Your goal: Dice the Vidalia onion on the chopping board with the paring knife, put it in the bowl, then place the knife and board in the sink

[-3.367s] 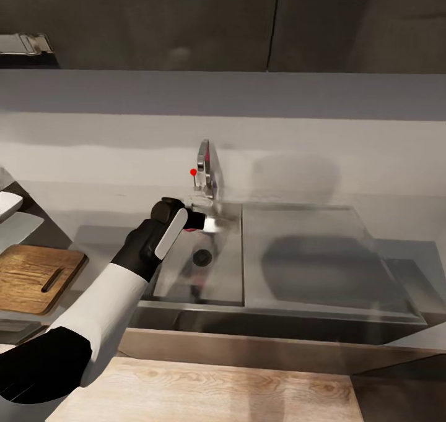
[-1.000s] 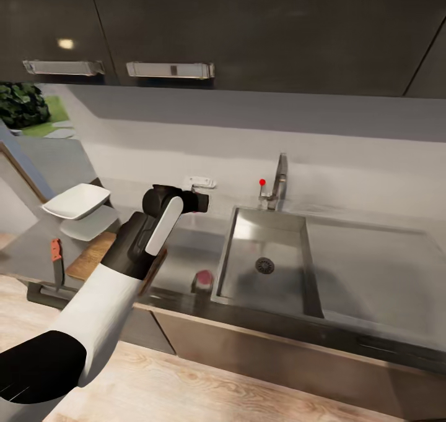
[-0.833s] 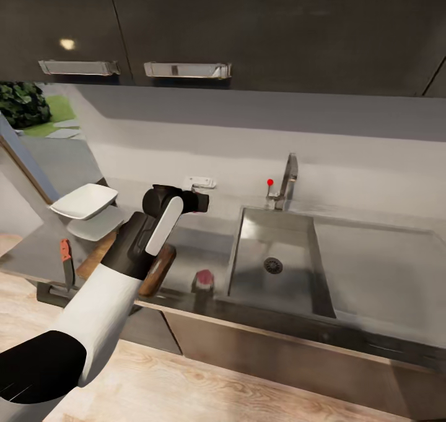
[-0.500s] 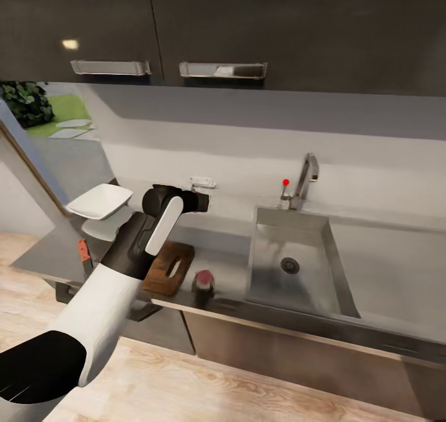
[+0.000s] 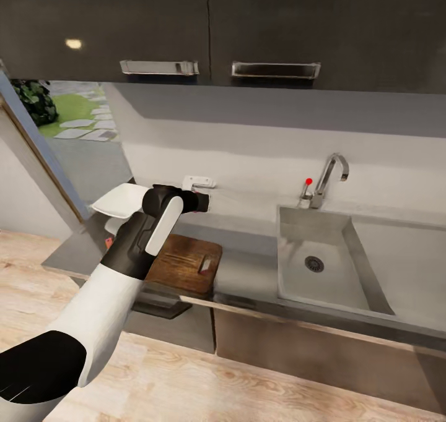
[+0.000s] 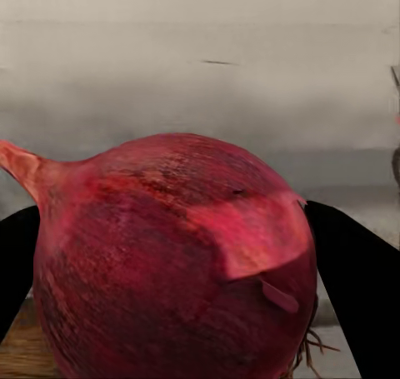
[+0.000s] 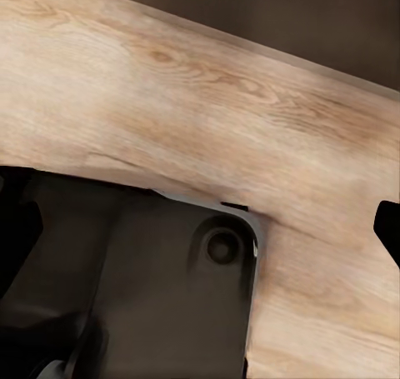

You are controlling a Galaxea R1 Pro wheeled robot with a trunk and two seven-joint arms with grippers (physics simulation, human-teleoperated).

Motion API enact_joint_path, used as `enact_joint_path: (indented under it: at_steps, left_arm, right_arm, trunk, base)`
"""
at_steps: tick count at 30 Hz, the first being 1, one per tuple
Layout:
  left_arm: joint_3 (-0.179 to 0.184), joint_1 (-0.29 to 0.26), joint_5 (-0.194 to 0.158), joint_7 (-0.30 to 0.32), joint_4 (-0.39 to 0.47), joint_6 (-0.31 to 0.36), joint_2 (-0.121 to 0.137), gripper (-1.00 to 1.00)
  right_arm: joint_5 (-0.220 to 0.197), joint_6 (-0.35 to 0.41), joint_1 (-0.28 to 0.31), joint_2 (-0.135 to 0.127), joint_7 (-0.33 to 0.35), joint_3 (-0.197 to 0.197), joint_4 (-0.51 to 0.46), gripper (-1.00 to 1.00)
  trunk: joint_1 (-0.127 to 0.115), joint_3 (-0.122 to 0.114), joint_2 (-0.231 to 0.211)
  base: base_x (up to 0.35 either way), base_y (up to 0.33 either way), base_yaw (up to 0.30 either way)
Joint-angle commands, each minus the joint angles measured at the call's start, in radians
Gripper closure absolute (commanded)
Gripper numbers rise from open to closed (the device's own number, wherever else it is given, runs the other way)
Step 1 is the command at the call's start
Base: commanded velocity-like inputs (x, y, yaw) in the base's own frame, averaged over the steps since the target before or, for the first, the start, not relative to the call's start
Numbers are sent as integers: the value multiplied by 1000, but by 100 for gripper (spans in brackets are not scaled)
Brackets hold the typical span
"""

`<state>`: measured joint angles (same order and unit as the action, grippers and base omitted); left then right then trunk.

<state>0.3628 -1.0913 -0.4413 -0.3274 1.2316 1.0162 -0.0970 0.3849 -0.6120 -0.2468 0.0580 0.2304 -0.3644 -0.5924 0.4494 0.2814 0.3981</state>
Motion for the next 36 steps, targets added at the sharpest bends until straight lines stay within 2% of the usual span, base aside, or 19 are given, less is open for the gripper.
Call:
enact_joint_path:
  at_steps: [1, 10, 20, 26, 36]
  left_arm:
    - [1, -1, -10, -10, 1, 2, 0, 100]
    - [1, -1, -11, -10, -6, 2, 0, 100]
    - [2, 0, -15, -10, -16, 2, -1, 100]
    - [2, 1, -16, -10, -23, 2, 0, 100]
    - [2, 1, -16, -10, -82, 0, -3, 100]
  right_arm:
    - [5, -2, 0, 2, 9, -8, -3, -100]
    - [5, -2, 0, 2, 9, -8, -3, -100]
    - [5, -2, 0, 1, 9, -8, -3, -100]
    - [5, -2, 0, 2, 9, -8, -3, -100]
    - [5, 0, 0, 1, 9, -8, -3, -100]
  trunk:
    - [1, 2, 2]
    - [1, 2, 2]
    - [1, 2, 2]
    - [1, 2, 2]
    - [1, 10, 2]
  base:
    - [-21, 302, 0]
    - [-92, 231, 0]
    - [-156, 10, 0]
    - [-24, 0, 0]
    - [-1, 0, 0]
